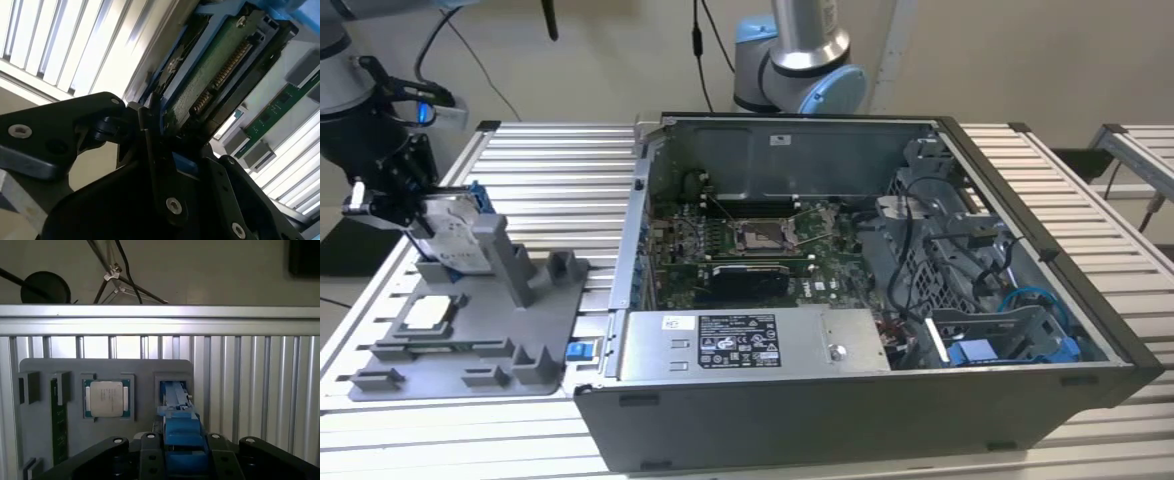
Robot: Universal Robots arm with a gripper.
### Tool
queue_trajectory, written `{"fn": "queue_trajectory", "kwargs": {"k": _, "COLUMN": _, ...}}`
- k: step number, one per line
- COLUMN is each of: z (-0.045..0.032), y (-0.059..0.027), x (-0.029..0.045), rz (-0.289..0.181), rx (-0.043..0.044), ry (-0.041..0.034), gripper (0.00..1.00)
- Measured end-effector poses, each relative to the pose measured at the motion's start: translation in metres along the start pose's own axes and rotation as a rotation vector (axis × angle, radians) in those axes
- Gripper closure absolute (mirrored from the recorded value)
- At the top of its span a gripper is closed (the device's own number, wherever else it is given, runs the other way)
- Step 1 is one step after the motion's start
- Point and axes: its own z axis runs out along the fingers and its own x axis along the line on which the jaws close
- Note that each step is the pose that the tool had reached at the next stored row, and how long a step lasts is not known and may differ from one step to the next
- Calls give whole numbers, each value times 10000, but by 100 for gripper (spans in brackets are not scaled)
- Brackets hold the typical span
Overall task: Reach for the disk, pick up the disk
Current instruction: 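Pick up the disk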
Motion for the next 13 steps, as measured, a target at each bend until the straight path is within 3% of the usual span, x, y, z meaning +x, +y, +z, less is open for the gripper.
{"fn": "queue_trajectory", "kwargs": {"k": 9, "z": 0, "y": 0, "x": 0, "rz": 1, "rx": 0, "ry": -49, "gripper": 100}}
{"fn": "queue_trajectory", "kwargs": {"k": 10, "z": 1, "y": 0, "x": -1, "rz": 1, "rx": 1, "ry": -25, "gripper": 100}}
{"fn": "queue_trajectory", "kwargs": {"k": 13, "z": -9, "y": 0, "x": -12, "rz": -5, "rx": 10, "ry": 281, "gripper": 100}}
